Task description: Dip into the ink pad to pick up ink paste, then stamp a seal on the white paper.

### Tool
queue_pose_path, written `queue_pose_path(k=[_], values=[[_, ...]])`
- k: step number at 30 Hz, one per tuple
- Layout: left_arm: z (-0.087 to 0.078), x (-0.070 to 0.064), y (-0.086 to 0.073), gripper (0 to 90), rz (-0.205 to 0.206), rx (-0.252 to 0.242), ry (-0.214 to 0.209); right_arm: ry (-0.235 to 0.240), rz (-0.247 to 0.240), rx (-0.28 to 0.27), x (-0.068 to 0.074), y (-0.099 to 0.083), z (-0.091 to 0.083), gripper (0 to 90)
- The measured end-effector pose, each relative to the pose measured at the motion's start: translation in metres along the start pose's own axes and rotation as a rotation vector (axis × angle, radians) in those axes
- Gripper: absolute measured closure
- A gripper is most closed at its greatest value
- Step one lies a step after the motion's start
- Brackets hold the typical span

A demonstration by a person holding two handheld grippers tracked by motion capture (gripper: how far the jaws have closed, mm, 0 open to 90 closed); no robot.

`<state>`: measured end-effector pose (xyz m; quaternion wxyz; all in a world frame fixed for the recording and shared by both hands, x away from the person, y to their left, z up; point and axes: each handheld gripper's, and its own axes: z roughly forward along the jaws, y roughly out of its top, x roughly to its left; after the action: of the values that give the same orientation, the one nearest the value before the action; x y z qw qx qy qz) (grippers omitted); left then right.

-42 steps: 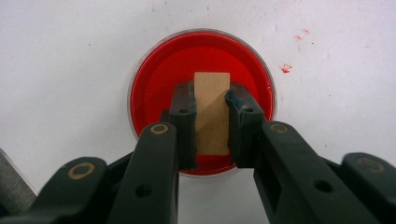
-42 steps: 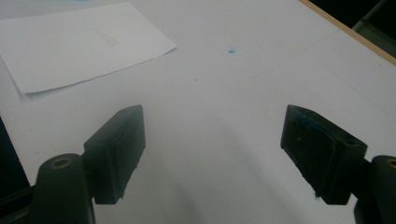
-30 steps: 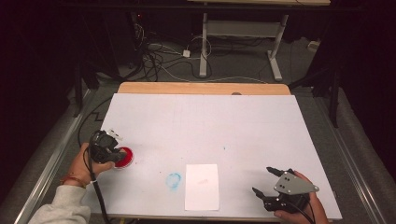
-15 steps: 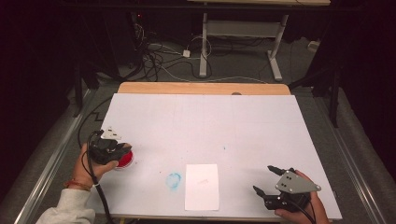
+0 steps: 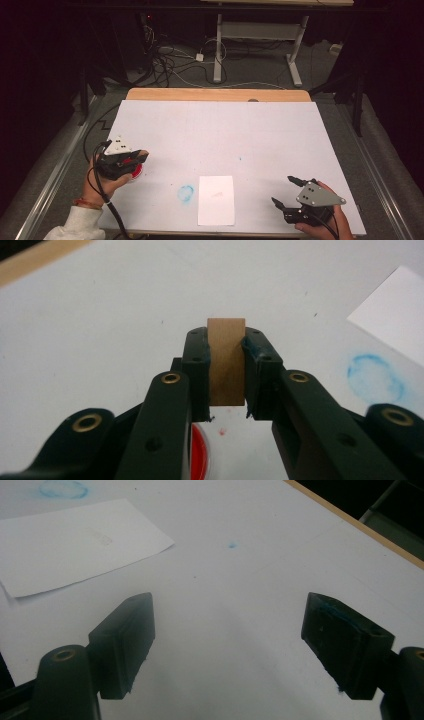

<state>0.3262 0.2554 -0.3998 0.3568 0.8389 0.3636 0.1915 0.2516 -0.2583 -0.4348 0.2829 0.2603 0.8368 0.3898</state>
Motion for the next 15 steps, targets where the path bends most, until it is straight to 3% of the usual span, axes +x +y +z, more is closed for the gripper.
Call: queue_pose_path(k=[15], values=[[-0.011, -0.028, 0.017, 73.7, 0.071, -0.072, -0.024, -0.016, 0.006, -0.048, -0.001, 0.001, -0.005, 19.9]])
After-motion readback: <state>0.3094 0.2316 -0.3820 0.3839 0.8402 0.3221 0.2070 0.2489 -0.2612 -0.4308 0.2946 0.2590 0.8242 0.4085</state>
